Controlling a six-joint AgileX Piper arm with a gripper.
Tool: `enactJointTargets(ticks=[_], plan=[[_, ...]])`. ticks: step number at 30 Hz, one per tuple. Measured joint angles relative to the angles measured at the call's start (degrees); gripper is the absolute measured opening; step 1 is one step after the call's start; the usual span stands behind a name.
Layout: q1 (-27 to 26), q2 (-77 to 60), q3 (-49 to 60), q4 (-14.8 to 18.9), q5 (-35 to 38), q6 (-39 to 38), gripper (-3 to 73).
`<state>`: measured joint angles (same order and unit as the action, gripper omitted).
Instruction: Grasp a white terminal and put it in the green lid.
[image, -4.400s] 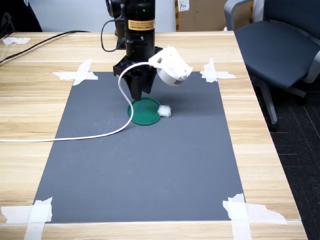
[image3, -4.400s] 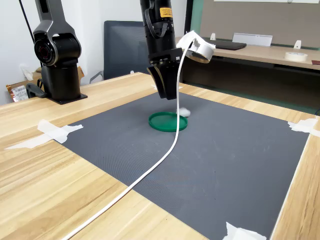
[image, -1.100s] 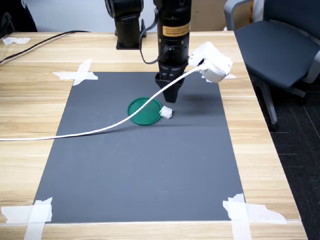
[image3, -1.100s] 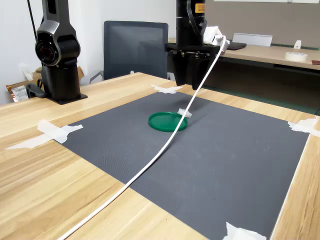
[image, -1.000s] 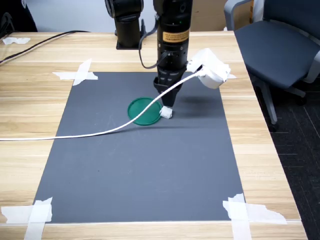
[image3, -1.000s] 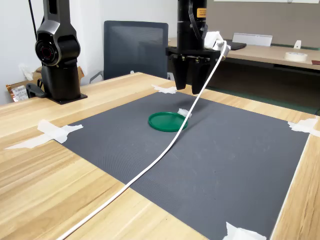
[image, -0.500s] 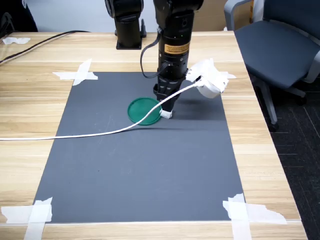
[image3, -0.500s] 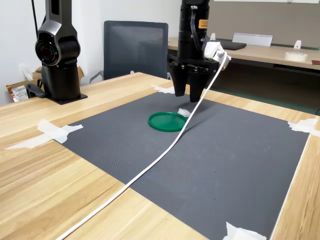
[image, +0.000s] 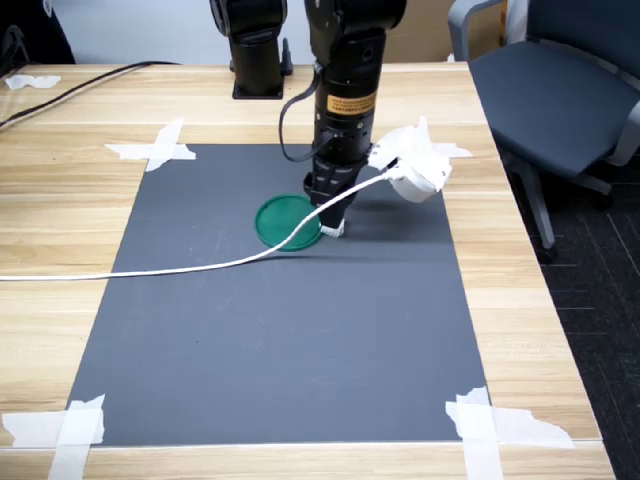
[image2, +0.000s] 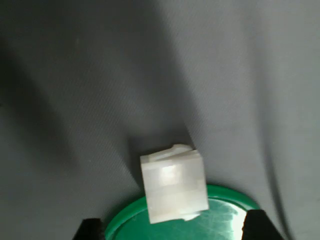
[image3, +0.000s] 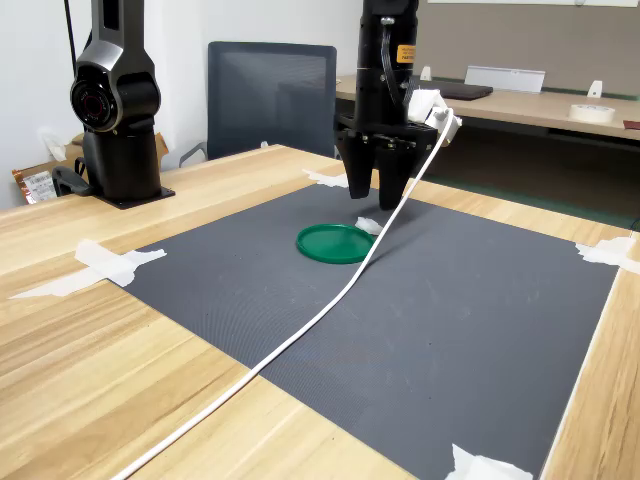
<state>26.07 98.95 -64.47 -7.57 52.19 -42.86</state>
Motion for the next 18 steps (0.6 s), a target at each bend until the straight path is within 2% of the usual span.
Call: enactJointTargets(ticks=[18], plan=[[0.0,1.4,0.8,-3.2,-2.7,0.8,53.6]])
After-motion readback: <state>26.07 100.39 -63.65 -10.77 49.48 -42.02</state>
